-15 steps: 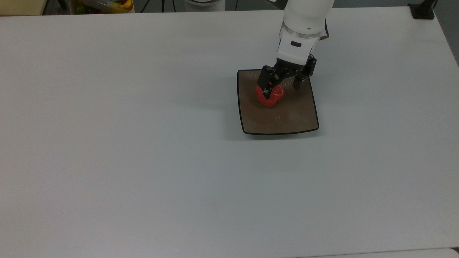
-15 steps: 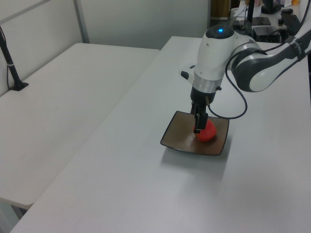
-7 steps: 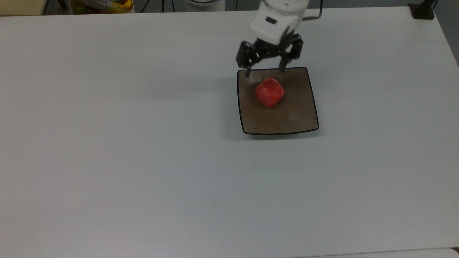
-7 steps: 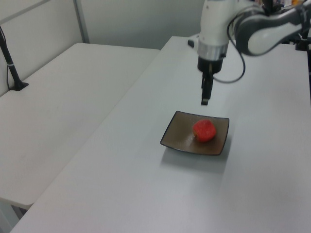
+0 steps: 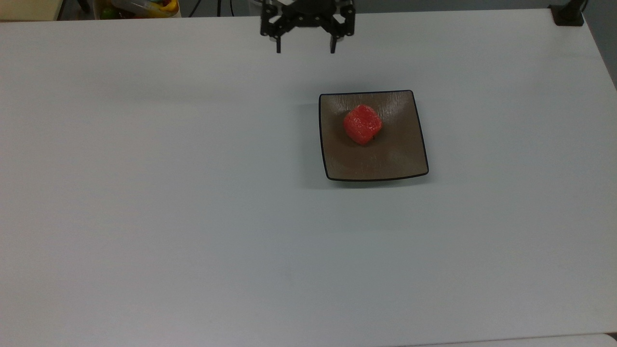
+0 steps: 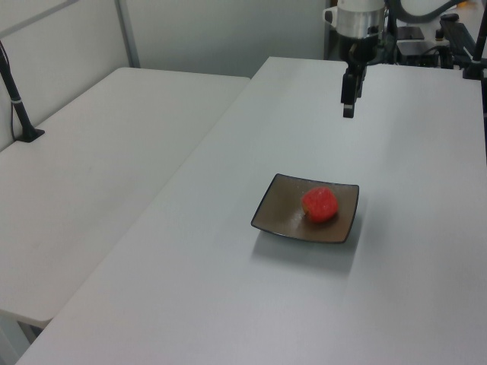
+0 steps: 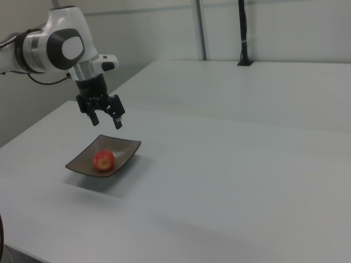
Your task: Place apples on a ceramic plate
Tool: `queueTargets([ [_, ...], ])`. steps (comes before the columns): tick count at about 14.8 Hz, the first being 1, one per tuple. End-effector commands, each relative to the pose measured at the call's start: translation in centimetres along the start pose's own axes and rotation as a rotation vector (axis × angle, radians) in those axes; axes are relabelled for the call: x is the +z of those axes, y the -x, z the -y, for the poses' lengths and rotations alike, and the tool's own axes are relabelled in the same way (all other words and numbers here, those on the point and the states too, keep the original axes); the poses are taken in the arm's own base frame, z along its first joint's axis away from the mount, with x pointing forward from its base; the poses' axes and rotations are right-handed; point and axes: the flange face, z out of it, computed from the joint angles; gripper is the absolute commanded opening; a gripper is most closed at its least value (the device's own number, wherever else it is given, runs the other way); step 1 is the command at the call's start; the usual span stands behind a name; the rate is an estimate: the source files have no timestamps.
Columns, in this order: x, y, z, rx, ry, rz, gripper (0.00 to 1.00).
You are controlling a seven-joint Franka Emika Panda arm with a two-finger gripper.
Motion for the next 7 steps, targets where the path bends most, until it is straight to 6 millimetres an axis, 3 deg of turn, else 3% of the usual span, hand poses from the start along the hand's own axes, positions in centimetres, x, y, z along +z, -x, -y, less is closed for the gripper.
queueTargets([
  [1, 0.9, 0.9, -1.3, -0.076, -0.021, 0.031, 1.0],
  [2, 0.8, 0.8, -2.5, -0.098, -0.046, 0.03, 1.0],
  [7, 1.1, 0.4, -2.3, -0.088, -0.08, 0.008, 1.0],
])
